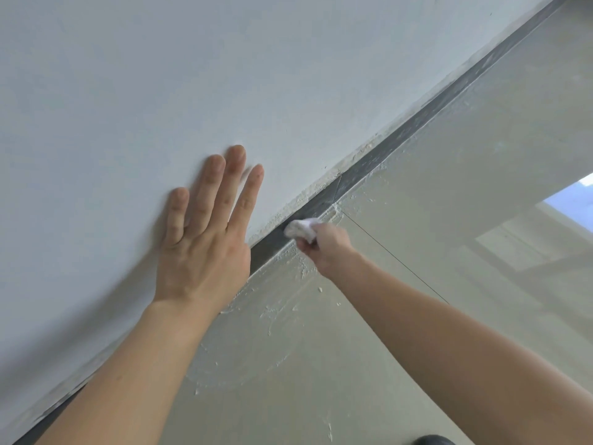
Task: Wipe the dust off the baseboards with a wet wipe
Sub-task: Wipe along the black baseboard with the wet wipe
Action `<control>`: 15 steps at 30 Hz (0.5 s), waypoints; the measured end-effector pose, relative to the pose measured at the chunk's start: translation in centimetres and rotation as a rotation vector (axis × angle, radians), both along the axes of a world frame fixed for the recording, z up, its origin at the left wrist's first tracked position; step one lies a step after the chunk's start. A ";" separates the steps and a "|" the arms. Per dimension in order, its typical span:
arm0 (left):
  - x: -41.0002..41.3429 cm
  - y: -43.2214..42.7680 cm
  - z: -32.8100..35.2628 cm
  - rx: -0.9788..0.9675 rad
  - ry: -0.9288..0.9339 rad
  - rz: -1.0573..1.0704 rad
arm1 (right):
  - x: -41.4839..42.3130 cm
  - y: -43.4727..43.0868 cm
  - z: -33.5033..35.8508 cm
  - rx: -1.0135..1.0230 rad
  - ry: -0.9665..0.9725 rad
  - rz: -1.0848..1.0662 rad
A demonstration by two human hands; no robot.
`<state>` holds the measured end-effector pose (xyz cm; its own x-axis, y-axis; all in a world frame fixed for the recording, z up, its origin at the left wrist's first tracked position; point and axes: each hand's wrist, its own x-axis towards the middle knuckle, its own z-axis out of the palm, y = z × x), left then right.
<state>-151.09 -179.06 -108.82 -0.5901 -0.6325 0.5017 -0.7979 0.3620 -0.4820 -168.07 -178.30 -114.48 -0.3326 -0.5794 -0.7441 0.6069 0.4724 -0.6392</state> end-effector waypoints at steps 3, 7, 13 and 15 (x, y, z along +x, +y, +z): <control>0.1 0.0 0.0 0.010 0.026 -0.012 | -2.6 0.5 0.9 -0.019 0.082 -0.188; -0.3 0.0 -0.1 0.057 0.069 0.000 | 0.9 2.0 -0.2 0.088 0.090 0.184; -1.2 0.2 0.4 0.167 0.148 -0.009 | 7.8 1.5 -4.3 0.046 -0.067 0.650; -1.1 0.3 0.5 0.183 0.161 -0.014 | 6.7 0.5 -4.4 0.049 -0.002 0.584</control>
